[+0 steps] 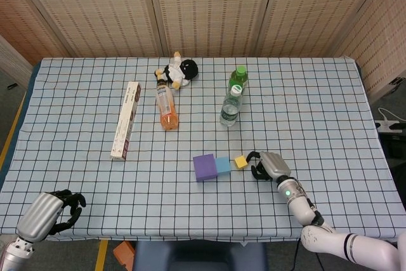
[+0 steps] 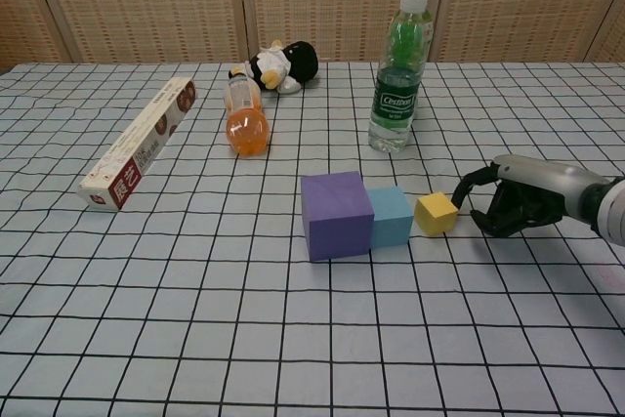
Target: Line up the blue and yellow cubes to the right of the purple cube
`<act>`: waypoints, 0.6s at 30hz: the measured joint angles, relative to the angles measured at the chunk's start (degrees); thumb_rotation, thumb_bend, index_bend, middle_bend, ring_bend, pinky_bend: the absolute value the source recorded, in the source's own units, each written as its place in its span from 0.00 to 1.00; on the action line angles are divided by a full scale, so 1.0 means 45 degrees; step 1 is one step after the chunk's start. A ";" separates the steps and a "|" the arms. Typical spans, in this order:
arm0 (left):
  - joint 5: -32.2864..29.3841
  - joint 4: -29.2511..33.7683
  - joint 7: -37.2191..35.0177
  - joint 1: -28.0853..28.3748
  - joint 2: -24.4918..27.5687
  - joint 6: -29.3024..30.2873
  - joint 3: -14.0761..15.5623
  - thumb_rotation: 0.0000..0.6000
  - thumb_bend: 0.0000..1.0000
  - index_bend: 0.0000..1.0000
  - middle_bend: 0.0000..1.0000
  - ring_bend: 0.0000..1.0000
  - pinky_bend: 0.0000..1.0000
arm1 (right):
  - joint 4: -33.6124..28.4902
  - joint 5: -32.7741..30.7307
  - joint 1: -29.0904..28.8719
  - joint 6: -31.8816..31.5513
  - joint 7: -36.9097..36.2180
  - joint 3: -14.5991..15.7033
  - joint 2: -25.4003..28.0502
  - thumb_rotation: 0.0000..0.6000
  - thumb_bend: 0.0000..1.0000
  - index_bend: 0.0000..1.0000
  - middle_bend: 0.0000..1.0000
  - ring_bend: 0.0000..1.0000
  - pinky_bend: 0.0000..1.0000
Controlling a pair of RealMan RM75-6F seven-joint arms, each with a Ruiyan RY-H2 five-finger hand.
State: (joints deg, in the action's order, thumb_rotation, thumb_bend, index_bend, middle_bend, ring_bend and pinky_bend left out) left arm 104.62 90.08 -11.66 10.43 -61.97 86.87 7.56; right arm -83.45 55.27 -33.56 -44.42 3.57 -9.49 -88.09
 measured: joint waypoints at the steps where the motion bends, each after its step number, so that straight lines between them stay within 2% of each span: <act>1: 0.0002 -0.0002 -0.0004 -0.0003 0.0001 0.0009 -0.0001 1.00 0.50 0.53 0.67 0.54 0.68 | 0.0037 0.0048 -0.0001 0.0011 -0.0073 0.0010 -0.0036 1.00 0.53 0.40 1.00 0.88 1.00; 18: -0.0011 -0.0041 -0.0099 -0.0009 0.0009 0.0041 -0.0011 1.00 0.50 0.53 0.67 0.54 0.68 | 0.0579 0.0557 -0.0090 0.0177 -0.0985 0.0075 -0.0605 1.00 0.53 0.40 1.00 0.88 1.00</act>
State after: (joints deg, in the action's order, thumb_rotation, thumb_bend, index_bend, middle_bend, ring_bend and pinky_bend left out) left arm 104.57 89.90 -12.10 10.39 -61.93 87.05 7.51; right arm -80.85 57.78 -33.96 -43.62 -0.86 -9.16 -90.82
